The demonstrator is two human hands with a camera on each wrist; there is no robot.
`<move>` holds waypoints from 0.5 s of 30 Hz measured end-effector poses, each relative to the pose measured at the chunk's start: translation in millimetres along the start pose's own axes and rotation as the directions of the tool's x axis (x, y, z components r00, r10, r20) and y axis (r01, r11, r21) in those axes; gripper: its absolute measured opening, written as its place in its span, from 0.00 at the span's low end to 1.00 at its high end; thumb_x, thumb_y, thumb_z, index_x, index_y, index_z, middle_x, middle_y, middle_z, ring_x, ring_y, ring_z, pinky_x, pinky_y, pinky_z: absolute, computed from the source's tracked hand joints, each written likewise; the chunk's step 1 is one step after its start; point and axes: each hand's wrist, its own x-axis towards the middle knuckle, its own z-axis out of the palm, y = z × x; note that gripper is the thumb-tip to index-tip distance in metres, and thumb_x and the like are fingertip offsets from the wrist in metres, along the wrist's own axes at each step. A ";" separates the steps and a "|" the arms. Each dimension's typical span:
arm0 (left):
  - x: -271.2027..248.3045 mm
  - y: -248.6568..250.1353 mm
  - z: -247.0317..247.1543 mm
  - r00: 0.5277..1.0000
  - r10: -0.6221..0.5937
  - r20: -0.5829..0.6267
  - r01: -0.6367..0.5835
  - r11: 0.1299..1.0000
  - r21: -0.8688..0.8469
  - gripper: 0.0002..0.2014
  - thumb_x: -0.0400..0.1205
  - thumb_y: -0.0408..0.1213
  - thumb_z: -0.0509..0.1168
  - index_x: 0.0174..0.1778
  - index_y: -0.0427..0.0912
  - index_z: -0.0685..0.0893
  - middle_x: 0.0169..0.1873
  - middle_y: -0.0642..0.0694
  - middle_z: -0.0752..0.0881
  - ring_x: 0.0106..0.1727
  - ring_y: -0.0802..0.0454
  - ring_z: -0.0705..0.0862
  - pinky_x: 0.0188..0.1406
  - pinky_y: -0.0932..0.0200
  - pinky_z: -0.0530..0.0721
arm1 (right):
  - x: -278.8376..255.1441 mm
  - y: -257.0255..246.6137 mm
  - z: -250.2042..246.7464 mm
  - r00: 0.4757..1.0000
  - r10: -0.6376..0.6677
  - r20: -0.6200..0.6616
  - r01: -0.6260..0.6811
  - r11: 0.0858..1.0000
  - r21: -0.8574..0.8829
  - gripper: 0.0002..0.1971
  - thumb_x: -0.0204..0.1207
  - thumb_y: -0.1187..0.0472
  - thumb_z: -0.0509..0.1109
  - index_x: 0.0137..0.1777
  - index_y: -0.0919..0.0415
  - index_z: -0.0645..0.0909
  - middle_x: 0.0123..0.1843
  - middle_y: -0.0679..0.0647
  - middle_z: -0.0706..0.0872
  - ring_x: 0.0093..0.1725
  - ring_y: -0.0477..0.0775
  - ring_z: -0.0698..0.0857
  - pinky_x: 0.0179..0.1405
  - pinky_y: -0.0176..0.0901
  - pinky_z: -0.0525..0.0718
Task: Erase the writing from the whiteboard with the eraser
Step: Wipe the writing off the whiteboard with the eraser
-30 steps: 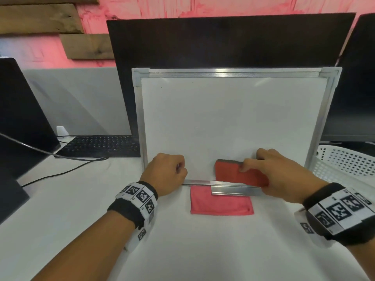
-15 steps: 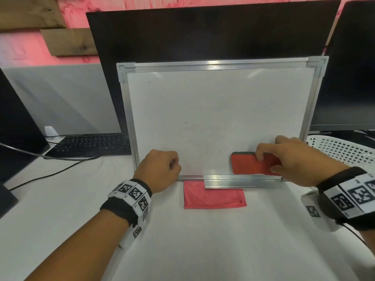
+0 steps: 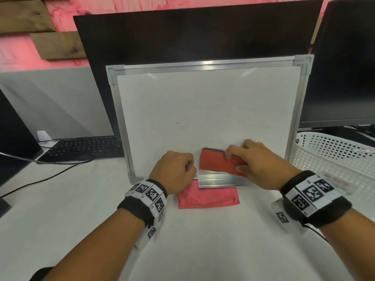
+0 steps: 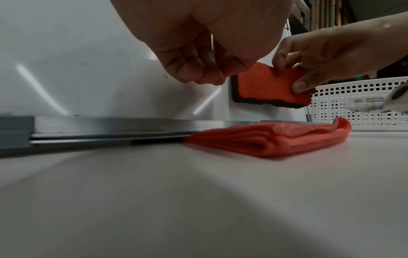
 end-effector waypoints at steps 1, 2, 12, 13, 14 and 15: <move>1.1 2.2 1.7 1.000 0.003 0.004 -0.003 1.000 -0.001 0.07 0.79 0.40 0.65 0.40 0.46 0.88 0.29 0.51 0.86 0.32 0.50 0.84 0.36 0.53 0.87 | 0.2 1.4 0.5 1.000 -0.002 0.006 0.002 1.000 0.014 0.18 0.82 0.58 0.70 0.62 0.33 0.70 0.50 0.49 0.72 0.49 0.56 0.77 0.50 0.52 0.82; 1.9 3.7 3.2 1.000 0.003 0.010 -0.003 1.000 0.000 0.07 0.79 0.40 0.64 0.41 0.46 0.88 0.29 0.51 0.86 0.32 0.50 0.84 0.36 0.53 0.87 | -0.4 4.2 -0.9 1.000 0.005 0.020 -0.005 1.000 0.021 0.18 0.81 0.58 0.70 0.61 0.33 0.70 0.50 0.49 0.73 0.49 0.56 0.77 0.51 0.53 0.83; 9.7 25.9 19.0 0.996 0.020 0.083 -0.015 0.998 -0.060 0.07 0.77 0.41 0.63 0.43 0.47 0.87 0.29 0.52 0.85 0.33 0.48 0.85 0.40 0.50 0.89 | -30.6 30.2 -13.4 0.984 0.162 0.069 -0.158 0.985 -0.065 0.30 0.65 0.47 0.82 0.56 0.36 0.63 0.48 0.46 0.75 0.43 0.48 0.79 0.45 0.48 0.86; 11.4 31.7 22.0 0.995 0.036 0.094 -0.029 0.997 -0.068 0.07 0.77 0.41 0.63 0.43 0.47 0.87 0.29 0.51 0.86 0.33 0.48 0.85 0.40 0.49 0.89 | -31.8 30.2 -14.0 0.987 0.146 0.068 -0.142 0.988 -0.065 0.30 0.66 0.47 0.82 0.56 0.36 0.63 0.48 0.46 0.76 0.42 0.47 0.79 0.44 0.48 0.86; 13.0 37.8 25.2 0.993 0.052 0.105 -0.044 0.996 -0.073 0.07 0.78 0.41 0.63 0.44 0.47 0.87 0.30 0.50 0.86 0.34 0.48 0.85 0.40 0.49 0.89 | -33.0 30.0 -15.4 0.989 0.132 0.062 -0.127 0.990 -0.067 0.29 0.67 0.46 0.81 0.57 0.37 0.63 0.48 0.46 0.77 0.42 0.46 0.80 0.44 0.49 0.86; 15.1 44.3 28.5 0.991 0.066 0.114 -0.058 0.996 -0.075 0.07 0.79 0.40 0.63 0.45 0.46 0.87 0.30 0.49 0.87 0.33 0.48 0.85 0.40 0.48 0.89 | -34.3 29.9 -17.3 0.992 0.117 0.052 -0.113 0.991 -0.066 0.29 0.68 0.44 0.79 0.59 0.38 0.63 0.49 0.46 0.79 0.42 0.46 0.80 0.44 0.50 0.87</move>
